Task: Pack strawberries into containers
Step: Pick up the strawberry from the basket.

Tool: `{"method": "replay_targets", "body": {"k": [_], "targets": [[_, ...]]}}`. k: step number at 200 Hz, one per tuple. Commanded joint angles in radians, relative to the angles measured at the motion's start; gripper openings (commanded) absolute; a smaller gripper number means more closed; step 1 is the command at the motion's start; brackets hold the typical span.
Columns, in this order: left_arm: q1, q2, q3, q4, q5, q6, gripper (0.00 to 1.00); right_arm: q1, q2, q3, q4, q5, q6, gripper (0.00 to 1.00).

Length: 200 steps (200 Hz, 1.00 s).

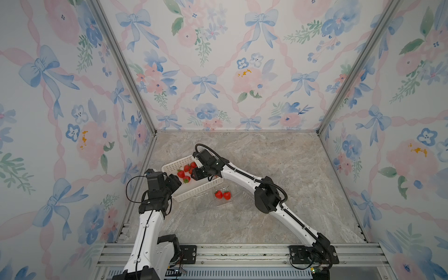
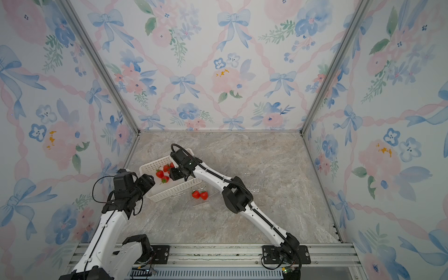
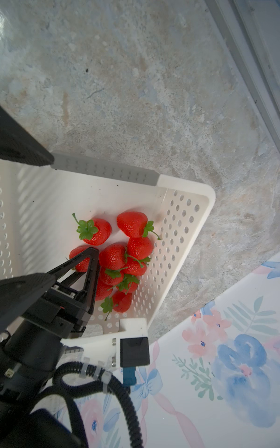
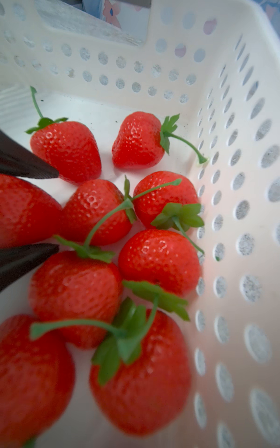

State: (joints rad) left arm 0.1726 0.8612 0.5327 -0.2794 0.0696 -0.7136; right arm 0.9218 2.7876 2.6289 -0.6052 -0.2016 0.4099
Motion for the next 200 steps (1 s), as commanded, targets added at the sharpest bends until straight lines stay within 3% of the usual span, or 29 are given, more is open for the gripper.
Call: {"method": "replay_targets", "body": {"k": [1, 76, 200], "targets": [[-0.002, 0.006, -0.002, -0.012, 0.015, 0.026, 0.73, -0.009, 0.016, -0.025, -0.011, 0.002, -0.002, 0.36], [-0.013, 0.011, 0.005, -0.012, 0.023, 0.031, 0.73, -0.019, -0.11, -0.149, -0.003, -0.009, -0.037, 0.19], [-0.182, 0.087, 0.06, -0.012, -0.043, -0.001, 0.72, -0.039, -0.374, -0.378, 0.069, -0.001, -0.093, 0.19]]}}
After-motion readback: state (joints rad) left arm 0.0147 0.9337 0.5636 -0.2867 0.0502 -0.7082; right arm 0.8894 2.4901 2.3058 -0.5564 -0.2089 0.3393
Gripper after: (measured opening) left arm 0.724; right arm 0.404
